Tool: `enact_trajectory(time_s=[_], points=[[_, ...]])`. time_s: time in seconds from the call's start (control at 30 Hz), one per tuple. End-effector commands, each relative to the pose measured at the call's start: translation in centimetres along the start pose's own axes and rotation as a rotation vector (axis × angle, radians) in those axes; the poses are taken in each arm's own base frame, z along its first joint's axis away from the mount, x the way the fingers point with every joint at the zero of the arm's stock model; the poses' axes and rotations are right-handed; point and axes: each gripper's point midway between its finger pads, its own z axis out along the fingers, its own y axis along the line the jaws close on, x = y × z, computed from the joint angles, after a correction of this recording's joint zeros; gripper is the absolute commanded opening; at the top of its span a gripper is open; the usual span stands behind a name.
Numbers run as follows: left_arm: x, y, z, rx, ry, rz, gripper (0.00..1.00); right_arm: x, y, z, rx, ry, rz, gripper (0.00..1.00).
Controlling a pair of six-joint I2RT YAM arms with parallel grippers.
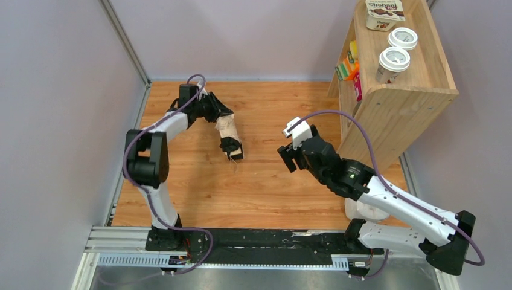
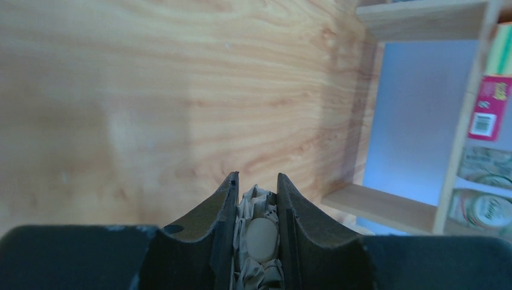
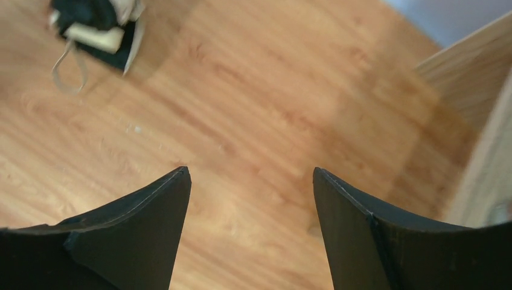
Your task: Put away the umbrella
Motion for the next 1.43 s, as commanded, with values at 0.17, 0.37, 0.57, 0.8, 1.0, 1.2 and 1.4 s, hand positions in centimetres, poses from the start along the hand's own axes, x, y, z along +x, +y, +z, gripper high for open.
enact_trajectory(time_s=[0.17,0.37,0.57,0.8,1.0,1.2,1.4], points=[[-6.2,1.2,9.2,0.158,0.139,0.168,0.37,3.7,3.0,-0.9,-0.153,0.084,0.182,0.79],[-8.9,4.8,6.6,-0.046,0.165,0.163,0.74,3.7,2.7,-1.4,-0.142,0.081,0.243,0.81],[-12.2,5.4,-4.4,-0.43,0.086,0.254,0.75,3.7,0.5,-0.5,0.028,0.102,0.369,1.0],[-5.8,-5.6,-13.9,-0.209,-0.084,0.384,0.76,4.2,-1.8,-0.8,0.172,0.112,0.405,1.0],[3.5,-14.7,-20.1,0.18,-0.189,0.511,0.75,0.9,-5.1,-4.3,0.199,-0.071,0.42,1.0],[7.4,-18.8,-27.9,0.328,-0.277,0.703,0.77,-4.0,-7.5,-9.7,0.109,-0.361,0.476,1.0],[8.4,-21.1,-33.1,0.397,-0.465,0.845,0.85,-6.3,-9.1,-12.7,0.089,-0.519,0.536,1.0]])
